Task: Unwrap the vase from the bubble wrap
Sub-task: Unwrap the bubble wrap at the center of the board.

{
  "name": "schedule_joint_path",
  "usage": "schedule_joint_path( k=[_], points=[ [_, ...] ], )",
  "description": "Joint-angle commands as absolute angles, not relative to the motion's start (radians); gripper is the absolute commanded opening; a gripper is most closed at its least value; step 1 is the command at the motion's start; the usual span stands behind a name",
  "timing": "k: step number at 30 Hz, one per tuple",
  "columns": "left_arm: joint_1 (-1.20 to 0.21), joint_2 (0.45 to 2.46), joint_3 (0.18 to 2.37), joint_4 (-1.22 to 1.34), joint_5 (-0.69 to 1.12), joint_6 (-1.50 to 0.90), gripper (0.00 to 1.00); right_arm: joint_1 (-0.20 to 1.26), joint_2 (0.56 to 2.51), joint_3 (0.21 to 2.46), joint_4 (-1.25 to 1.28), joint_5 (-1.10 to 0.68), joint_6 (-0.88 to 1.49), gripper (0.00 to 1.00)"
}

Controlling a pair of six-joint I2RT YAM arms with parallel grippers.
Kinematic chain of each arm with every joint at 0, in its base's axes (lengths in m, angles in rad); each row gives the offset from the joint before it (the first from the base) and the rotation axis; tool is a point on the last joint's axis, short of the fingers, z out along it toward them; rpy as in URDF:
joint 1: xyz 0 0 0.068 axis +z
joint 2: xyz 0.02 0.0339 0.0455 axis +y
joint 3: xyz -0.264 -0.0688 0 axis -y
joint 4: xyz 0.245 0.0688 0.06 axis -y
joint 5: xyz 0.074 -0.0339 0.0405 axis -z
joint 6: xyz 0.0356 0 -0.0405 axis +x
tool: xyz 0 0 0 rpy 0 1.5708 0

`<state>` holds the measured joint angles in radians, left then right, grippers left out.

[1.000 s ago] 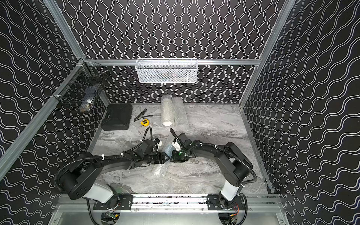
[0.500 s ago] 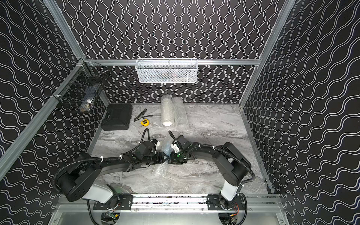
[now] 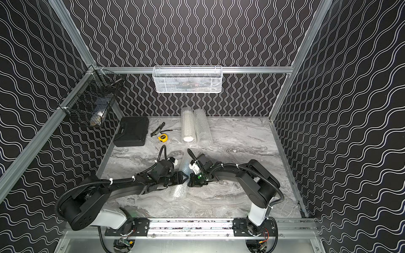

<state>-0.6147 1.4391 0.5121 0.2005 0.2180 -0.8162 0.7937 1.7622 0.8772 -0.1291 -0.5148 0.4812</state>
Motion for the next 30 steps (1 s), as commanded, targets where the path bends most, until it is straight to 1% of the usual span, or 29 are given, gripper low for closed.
schedule_joint_path(
  k=[1,12,18,21,22,23,24,26,30],
  points=[
    [-0.612,1.430,0.514,0.139,0.135,-0.839,0.51,0.798,1.768,0.867,-0.209,-0.559,0.375,0.08],
    [-0.611,1.426,0.518,0.114,0.132,-0.835,0.51,0.798,1.764,0.861,-0.264,-0.463,0.314,0.03],
    [-0.610,1.431,0.526,0.104,0.135,-0.830,0.51,0.797,1.755,0.864,-0.297,-0.416,0.291,0.03],
    [-0.609,1.429,0.529,0.104,0.144,-0.825,0.51,0.798,1.751,0.864,-0.287,-0.419,0.309,0.09],
    [-0.610,1.426,0.531,0.104,0.150,-0.824,0.51,0.798,1.746,0.864,-0.277,-0.420,0.322,0.15],
    [-0.609,1.424,0.531,0.104,0.153,-0.829,0.51,0.796,1.739,0.863,-0.266,-0.417,0.340,0.18],
    [-0.610,1.420,0.529,0.106,0.157,-0.834,0.51,0.796,1.732,0.860,-0.252,-0.413,0.363,0.20],
    [-0.611,1.413,0.515,0.131,0.176,-0.856,0.51,0.794,1.719,0.859,-0.232,-0.386,0.405,0.27],
    [-0.612,1.398,0.490,0.162,0.199,-0.888,0.51,0.766,1.715,0.856,-0.191,-0.347,0.488,0.30]
  ],
)
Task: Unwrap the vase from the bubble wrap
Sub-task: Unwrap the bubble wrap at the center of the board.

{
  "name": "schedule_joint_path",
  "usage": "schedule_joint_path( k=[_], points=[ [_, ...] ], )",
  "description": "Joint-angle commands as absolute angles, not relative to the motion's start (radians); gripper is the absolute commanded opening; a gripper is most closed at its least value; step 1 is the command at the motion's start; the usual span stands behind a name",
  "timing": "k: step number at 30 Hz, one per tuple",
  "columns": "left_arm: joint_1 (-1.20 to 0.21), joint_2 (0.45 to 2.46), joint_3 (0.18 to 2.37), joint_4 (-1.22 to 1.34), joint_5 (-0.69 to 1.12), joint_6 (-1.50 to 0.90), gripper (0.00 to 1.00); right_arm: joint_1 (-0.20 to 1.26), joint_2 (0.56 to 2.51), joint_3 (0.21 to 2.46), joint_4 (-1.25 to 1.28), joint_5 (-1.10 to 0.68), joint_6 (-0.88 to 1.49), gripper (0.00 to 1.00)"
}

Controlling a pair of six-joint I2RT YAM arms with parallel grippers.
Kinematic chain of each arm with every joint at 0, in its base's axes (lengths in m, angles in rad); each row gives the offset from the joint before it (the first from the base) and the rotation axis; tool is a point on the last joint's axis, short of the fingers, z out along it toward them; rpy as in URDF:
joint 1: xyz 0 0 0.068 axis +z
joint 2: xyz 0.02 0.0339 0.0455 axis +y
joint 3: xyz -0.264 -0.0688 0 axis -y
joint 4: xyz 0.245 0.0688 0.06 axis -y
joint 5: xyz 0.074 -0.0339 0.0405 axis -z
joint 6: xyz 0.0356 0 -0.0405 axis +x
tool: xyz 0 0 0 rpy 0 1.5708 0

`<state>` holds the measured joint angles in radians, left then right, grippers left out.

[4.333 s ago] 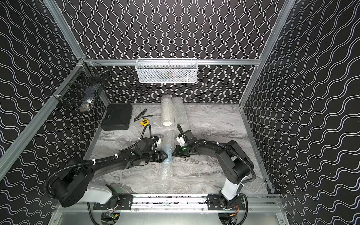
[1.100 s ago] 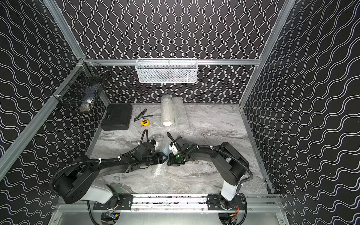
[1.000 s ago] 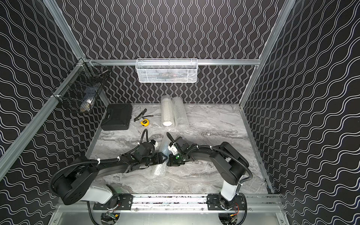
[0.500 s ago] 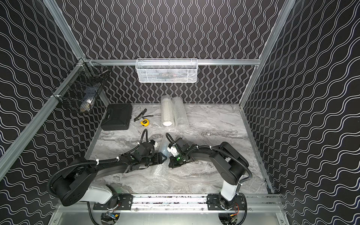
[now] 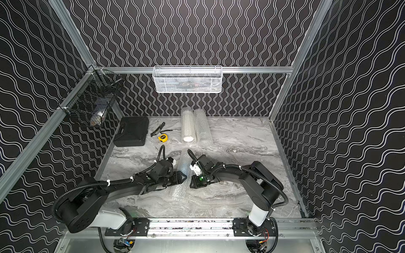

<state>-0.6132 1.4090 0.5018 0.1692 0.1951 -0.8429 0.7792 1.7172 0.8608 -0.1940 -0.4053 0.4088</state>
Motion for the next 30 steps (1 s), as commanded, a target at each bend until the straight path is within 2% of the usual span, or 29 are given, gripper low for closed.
schedule_joint_path(
  k=[1,12,23,30],
  points=[
    [-0.612,1.395,0.483,0.170,0.204,-0.895,0.51,0.755,1.717,0.856,-0.178,-0.349,0.505,0.32],
    [-0.638,1.392,0.459,0.207,0.212,-0.925,0.51,0.713,1.723,0.888,-0.110,-0.443,0.516,0.37],
    [-0.648,1.376,0.472,0.164,0.185,-0.909,0.50,0.712,1.678,0.909,-0.150,-0.341,0.525,0.47],
    [-0.650,1.370,0.474,0.160,0.188,-0.904,0.50,0.711,1.711,0.948,-0.150,-0.331,0.547,0.46]
  ],
)
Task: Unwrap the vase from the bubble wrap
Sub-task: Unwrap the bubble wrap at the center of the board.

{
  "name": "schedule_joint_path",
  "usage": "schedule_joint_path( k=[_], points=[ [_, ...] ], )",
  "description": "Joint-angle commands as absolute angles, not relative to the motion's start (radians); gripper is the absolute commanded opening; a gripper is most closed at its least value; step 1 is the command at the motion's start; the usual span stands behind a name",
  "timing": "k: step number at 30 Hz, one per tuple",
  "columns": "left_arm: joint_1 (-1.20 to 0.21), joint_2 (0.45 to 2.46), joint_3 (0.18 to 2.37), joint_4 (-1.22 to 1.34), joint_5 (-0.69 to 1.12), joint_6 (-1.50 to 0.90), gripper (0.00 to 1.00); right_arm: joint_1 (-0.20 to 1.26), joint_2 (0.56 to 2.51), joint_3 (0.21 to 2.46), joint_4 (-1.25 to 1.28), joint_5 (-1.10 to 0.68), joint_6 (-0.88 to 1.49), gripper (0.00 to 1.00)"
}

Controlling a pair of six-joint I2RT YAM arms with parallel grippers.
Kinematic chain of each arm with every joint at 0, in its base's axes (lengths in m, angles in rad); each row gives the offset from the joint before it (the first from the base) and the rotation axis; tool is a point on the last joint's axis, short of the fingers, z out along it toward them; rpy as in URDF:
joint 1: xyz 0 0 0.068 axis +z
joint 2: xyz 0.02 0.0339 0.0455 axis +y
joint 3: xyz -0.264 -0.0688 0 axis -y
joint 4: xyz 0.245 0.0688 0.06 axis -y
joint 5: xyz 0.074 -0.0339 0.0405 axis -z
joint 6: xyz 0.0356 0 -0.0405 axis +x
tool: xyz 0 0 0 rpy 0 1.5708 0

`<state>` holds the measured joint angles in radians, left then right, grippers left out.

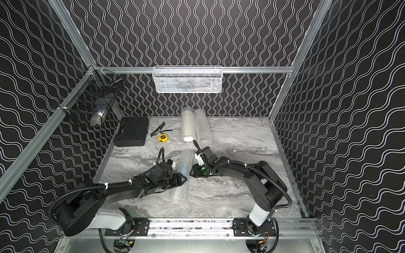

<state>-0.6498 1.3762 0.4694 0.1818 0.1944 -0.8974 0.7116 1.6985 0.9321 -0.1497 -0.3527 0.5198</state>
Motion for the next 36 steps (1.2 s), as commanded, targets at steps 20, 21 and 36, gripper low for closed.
schedule_joint_path(
  k=[20,21,36],
  points=[
    [-0.656,1.371,0.463,0.192,0.224,-0.914,0.50,0.698,1.831,1.051,-0.175,-0.240,0.589,0.26],
    [-0.655,1.374,0.462,0.197,0.225,-0.915,0.50,0.698,1.836,1.057,-0.176,-0.232,0.590,0.26],
    [-0.664,1.369,0.459,0.190,0.221,-0.930,0.50,0.698,1.875,1.095,-0.113,-0.135,0.626,0.22]
  ],
)
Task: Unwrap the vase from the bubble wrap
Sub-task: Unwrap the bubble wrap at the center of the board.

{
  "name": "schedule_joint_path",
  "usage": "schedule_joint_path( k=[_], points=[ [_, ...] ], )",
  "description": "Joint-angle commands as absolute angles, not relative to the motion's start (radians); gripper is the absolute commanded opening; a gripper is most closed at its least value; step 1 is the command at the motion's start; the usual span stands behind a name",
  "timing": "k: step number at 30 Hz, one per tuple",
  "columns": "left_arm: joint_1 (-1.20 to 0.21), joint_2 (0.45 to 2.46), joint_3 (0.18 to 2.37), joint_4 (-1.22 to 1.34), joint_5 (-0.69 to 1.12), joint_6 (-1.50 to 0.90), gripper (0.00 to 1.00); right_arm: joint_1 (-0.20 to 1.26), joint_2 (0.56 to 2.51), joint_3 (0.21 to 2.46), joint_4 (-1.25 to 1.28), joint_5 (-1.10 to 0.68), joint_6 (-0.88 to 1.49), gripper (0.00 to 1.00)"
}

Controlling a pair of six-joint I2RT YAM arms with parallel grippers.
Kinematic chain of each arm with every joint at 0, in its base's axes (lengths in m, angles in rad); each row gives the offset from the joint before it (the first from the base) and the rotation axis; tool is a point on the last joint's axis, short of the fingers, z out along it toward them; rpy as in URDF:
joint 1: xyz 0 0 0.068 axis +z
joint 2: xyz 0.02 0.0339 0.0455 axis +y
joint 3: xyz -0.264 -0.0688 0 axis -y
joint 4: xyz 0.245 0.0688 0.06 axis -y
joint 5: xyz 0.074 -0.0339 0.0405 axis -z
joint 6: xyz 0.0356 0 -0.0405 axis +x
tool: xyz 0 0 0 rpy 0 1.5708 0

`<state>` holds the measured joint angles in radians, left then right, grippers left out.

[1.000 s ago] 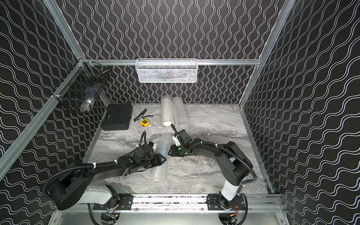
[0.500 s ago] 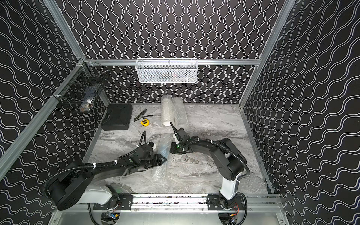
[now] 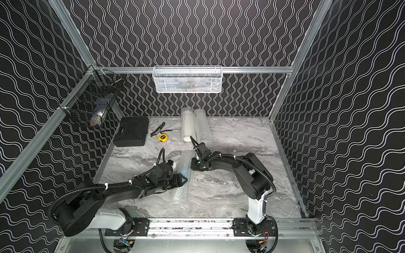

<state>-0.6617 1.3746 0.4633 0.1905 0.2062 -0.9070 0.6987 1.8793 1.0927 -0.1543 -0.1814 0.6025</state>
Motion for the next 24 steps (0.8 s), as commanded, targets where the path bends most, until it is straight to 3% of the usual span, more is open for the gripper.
schedule_joint_path(
  k=[1,10,24],
  points=[
    [-0.665,1.367,0.459,0.190,0.221,-0.931,0.50,0.697,1.871,1.091,-0.102,-0.128,0.629,0.21],
    [-0.670,1.354,0.450,0.193,0.215,-0.941,0.50,0.676,1.876,1.071,-0.015,-0.128,0.667,0.11],
    [-0.673,1.348,0.430,0.201,0.203,-0.949,0.50,0.567,1.897,0.903,0.343,-0.388,0.875,0.06]
  ],
)
